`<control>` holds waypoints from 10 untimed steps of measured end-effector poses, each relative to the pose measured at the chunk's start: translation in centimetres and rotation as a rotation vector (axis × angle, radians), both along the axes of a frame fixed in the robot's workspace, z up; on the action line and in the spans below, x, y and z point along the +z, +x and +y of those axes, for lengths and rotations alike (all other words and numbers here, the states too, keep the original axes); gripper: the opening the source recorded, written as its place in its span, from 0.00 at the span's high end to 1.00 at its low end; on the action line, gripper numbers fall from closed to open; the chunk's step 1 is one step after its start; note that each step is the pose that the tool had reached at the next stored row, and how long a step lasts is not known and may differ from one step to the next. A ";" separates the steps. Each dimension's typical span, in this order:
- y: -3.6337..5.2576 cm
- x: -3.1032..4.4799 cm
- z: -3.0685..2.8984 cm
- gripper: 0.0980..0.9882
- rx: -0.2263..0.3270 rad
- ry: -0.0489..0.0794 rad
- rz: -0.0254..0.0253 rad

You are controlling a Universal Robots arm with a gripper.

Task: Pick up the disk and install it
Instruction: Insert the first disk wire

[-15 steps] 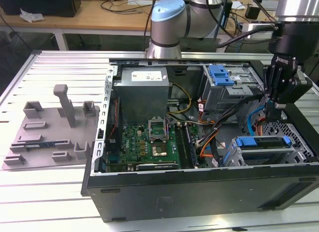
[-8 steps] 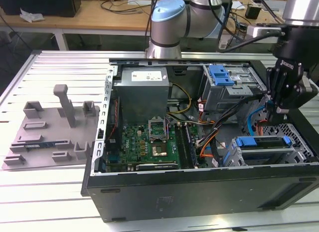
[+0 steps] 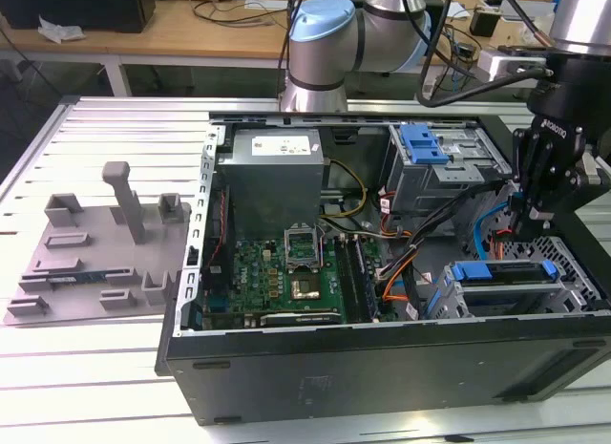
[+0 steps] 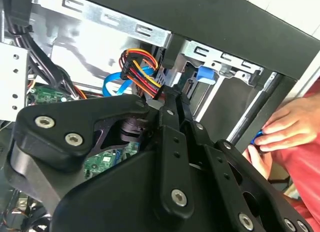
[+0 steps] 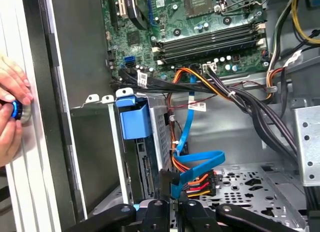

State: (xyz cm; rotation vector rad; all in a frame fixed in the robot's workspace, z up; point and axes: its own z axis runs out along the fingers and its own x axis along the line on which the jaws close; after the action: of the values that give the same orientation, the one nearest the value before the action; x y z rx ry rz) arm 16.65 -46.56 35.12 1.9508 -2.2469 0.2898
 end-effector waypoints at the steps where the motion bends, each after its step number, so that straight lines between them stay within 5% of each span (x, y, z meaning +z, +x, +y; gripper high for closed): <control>1: -0.02 0.04 -0.09 0.93 0.002 0.008 0.0000; 10: -0.07 0.13 -0.68 0.93 0.025 0.030 0.0005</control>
State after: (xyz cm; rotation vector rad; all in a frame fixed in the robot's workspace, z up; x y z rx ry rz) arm 16.58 -47.24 35.25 1.9942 -2.2409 0.2606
